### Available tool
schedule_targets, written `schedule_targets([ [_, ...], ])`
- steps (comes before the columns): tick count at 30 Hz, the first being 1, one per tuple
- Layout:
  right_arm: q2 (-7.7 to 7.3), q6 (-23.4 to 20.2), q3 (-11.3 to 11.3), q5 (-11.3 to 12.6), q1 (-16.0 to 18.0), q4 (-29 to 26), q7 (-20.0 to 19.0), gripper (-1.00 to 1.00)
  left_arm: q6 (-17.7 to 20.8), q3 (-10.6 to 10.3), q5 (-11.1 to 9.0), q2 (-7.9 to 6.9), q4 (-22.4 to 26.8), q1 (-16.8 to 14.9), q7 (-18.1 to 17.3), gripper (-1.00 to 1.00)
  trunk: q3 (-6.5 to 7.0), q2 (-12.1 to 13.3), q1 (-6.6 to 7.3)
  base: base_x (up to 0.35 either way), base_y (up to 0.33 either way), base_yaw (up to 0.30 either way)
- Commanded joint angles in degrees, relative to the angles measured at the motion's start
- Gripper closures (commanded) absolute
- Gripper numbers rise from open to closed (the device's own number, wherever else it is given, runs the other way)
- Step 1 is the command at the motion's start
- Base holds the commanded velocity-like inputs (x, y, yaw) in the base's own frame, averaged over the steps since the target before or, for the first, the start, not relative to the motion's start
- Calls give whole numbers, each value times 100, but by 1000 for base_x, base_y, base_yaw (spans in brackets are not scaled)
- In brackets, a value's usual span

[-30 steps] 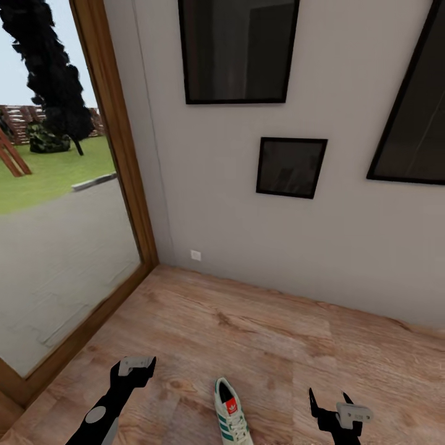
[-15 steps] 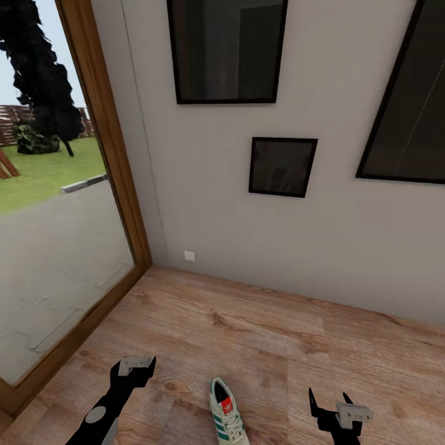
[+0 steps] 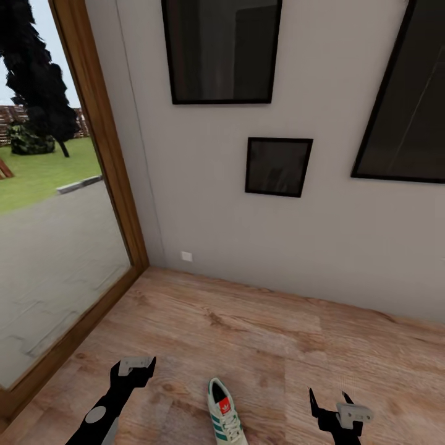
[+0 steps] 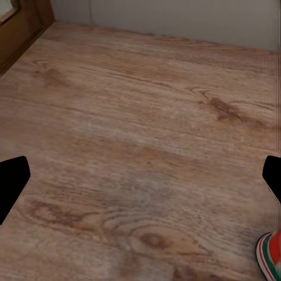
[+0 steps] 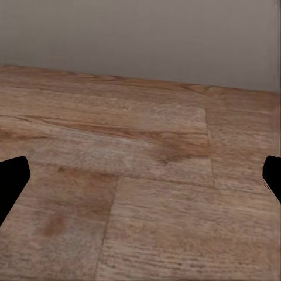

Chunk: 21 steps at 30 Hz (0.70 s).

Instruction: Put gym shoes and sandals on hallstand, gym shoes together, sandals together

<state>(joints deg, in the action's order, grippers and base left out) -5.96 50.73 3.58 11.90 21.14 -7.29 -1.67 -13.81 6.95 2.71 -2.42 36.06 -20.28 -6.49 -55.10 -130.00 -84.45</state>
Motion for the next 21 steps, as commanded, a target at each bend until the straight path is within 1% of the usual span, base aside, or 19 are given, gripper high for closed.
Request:
schedule_targets([
  [1, -2, 16, 38, 58, 4, 6, -17, -100, -16, 35, 28, 4, -1, -2, -45, -100, -2, -2, 1, 0, 0, -230],
  [13, -2, 16, 38, 58, 4, 5, -17, -100, -16, 35, 28, 4, -2, -2, -45, -100, 34, -2, 1, 0, 52, -262],
  [16, -2, 18, 38, 61, 4, 2, -17, -100, -16, 35, 28, 4, -2, -2, -45, -100, 39, -2, 1, 0, 47, -147],
  [21, -2, 21, 38, 60, 4, 1, -17, -100, -16, 35, 28, 4, -2, -2, -45, -100, 43, -2, 1, 0, 20, -62],
])
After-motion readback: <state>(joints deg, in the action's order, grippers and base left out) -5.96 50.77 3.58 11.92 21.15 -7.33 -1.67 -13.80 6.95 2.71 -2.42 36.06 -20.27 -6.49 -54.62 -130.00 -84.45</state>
